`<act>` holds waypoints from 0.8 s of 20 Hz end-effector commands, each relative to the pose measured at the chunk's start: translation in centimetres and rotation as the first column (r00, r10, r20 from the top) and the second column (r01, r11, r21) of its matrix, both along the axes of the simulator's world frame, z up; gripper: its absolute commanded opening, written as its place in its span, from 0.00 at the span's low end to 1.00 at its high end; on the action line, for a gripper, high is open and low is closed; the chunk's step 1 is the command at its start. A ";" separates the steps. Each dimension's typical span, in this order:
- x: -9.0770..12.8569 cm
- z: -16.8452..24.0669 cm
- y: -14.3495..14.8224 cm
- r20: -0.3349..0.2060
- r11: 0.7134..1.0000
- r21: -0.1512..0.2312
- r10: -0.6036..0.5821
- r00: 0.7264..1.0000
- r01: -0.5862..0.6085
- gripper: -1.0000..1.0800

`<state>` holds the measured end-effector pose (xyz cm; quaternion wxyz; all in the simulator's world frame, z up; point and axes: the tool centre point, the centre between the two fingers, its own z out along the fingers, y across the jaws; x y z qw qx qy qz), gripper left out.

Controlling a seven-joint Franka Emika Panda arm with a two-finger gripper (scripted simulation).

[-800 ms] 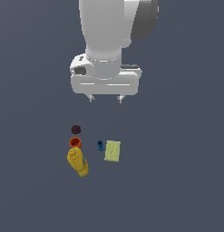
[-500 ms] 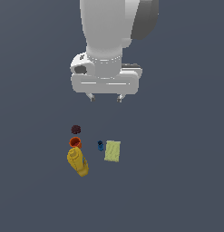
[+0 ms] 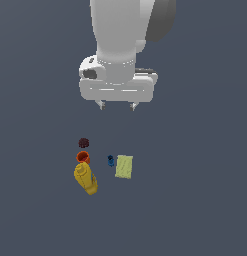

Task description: Pick up a designated object from a clutter of objects.

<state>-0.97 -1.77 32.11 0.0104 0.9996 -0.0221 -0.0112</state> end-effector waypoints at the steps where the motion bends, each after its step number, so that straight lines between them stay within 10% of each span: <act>1: 0.1 -0.1 -0.1 0.000 1.000 0.000 0.000 1.000 0.000 0.96; 16: 3.4 -7.5 -5.2 0.007 1.000 0.024 0.013 1.000 -0.014 0.96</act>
